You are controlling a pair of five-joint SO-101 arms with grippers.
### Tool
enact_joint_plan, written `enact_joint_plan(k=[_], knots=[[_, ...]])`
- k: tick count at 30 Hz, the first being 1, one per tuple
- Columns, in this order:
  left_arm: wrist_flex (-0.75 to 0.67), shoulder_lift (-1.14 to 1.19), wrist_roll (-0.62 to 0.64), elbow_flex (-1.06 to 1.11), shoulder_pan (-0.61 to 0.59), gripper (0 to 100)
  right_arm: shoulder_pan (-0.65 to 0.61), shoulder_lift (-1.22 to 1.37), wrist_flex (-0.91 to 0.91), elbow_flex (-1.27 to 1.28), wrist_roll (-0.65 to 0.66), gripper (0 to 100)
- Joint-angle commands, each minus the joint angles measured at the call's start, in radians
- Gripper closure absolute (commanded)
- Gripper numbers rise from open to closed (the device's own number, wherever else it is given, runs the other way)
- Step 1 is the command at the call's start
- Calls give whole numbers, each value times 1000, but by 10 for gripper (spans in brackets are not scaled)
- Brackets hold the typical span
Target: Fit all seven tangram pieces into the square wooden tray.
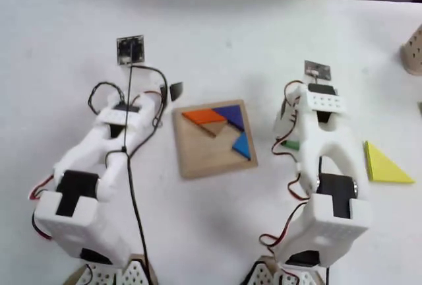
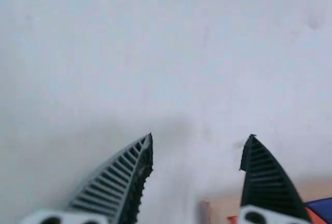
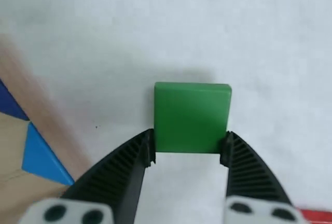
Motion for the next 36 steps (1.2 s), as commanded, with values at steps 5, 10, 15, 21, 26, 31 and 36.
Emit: enact_joint_plan(k=[5,10,15,21,26,31,36], knots=[[6,-10,-11,-75,-47,724,-84,-21,8,-18,29,833],[6,-8,-11,-97,-116,725,-139,-22,39,-26,31,833],[2,-7,-14,-92,-119,725,-200,-93,44,-5,31,833],[5,-7,-17,-91,-119,723,-309,-205,38,28,38,833],[6,-7,-17,-91,-119,723,-412,-209,-24,32,187,833],[6,-7,-18,-91,-119,722,-492,-209,-74,71,293,833],[6,-7,-18,-91,-114,722,-545,-209,-182,155,428,829]])
